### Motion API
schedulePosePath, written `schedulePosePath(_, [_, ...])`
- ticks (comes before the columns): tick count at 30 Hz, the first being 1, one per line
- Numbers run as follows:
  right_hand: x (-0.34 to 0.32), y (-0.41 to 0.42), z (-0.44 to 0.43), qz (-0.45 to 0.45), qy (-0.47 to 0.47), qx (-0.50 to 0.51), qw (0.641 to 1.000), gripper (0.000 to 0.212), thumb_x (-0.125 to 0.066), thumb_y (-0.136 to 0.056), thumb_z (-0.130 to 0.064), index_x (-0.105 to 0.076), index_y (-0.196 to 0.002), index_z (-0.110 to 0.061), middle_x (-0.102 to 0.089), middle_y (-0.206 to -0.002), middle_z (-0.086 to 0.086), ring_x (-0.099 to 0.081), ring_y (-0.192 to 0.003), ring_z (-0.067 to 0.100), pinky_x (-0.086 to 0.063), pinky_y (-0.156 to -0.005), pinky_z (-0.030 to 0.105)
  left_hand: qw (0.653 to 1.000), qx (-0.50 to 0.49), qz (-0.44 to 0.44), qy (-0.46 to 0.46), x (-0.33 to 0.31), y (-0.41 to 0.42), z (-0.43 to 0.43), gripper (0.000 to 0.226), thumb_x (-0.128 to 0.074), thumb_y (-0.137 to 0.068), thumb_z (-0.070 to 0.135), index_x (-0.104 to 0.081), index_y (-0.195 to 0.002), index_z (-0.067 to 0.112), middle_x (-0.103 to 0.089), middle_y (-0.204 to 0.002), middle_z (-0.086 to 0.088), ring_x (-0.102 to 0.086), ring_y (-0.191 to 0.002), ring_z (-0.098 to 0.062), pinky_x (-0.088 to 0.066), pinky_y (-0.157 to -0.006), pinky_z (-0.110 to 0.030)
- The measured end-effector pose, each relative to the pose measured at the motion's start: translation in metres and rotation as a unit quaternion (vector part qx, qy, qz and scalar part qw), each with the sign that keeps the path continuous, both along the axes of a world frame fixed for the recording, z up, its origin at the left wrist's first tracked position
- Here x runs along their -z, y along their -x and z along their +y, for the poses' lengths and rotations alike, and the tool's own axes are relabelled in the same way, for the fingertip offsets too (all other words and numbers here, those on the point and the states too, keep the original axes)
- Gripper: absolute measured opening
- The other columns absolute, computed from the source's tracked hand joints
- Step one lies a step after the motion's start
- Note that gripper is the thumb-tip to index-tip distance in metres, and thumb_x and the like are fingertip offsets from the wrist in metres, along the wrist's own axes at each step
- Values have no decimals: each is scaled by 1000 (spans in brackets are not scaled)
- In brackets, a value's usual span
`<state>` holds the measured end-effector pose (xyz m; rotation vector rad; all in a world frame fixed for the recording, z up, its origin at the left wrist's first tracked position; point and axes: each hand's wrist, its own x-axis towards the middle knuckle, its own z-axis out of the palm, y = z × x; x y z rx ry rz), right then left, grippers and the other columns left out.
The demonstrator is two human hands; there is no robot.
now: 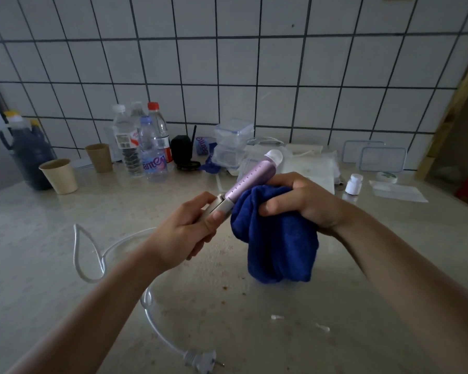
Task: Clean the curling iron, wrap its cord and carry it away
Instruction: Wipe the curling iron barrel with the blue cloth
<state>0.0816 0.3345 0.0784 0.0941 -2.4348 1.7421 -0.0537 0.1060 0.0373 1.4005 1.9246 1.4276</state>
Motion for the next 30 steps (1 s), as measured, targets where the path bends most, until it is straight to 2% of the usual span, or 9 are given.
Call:
schedulePosePath(2, [-6,-3,7,17,11,7,1000,44,-75,-74,-28,-76,-117,-17,-76,-111,12,-73,-103,27,-59,-90,34,1000,5,-8,-5,0,1,-1,20,-56,-93,57,-60,-97,38,-58,-69,0,-45,-49,-16,-40,-41,-31])
schedulePosePath(6, [-11,-10,25,41,89,26,995,38,-69,-82,-13,-76,-119,-14,-76,-112,12,-72,-107,28,-56,-94,38,1000,1,-11,-6,1,3,-3,20,-57,-88,58,-61,-92,39,-56,-66,-1,-43,-47,-16,-37,-40,-28])
schedulePosePath(10, [-7,-8,15,11,64,4,998,38,-74,-75,-17,-78,-113,-15,-77,-106,12,-73,-100,25,-59,-88,33,1000,3,-26,-4,5,3,-1,30,-58,-88,60,-60,-97,31,-57,-68,-1,-43,-49,-17,-37,-41,-30])
schedulePosePath(14, [6,0,-9,0,39,-20,999,35,-72,-79,-13,-78,-113,-20,-79,-107,6,-75,-99,19,-58,-84,23,1000,1,-15,-16,5,7,-4,30,-57,-92,62,-59,-99,33,-59,-70,2,-46,-50,-17,-39,-42,-32])
schedulePosePath(16, [10,3,-17,10,49,-10,999,39,-73,-79,-13,-75,-118,-19,-78,-111,6,-74,-103,20,-58,-86,25,1000,-7,-18,-24,5,8,-4,31,-57,-92,62,-59,-99,32,-58,-70,1,-46,-50,-18,-39,-41,-31])
schedulePosePath(19, [8,5,-18,50,48,12,997,34,-72,-81,-14,-77,-114,-24,-78,-111,6,-74,-106,23,-59,-90,32,996,7,-69,-52,7,5,1,33,-56,-93,60,-59,-97,27,-55,-68,1,-40,-49,-21,-36,-40,-29])
schedulePosePath(22, [3,4,-14,68,30,8,997,32,-72,-83,-15,-77,-114,-22,-77,-111,7,-74,-105,24,-60,-92,32,992,34,-103,-62,4,4,2,34,-56,-96,56,-60,-99,23,-54,-69,-2,-37,-48,-20,-35,-38,-27])
schedulePosePath(27, [-10,-3,6,128,97,74,984,28,-69,-84,-6,-77,-110,-12,-77,-103,11,-74,-98,24,-59,-88,32,990,39,-123,-54,4,1,2,22,-49,-100,43,-63,-88,32,-52,-68,-8,-37,-42,-18,-33,-35,-25])
schedulePosePath(30, [-7,-3,1,123,45,68,989,31,-70,-83,-8,-78,-110,-20,-78,-103,6,-74,-99,21,-58,-89,31,989,38,-130,-59,5,-3,5,23,-47,-100,41,-59,-95,22,-50,-68,-11,-35,-41,-17,-31,-34,-24])
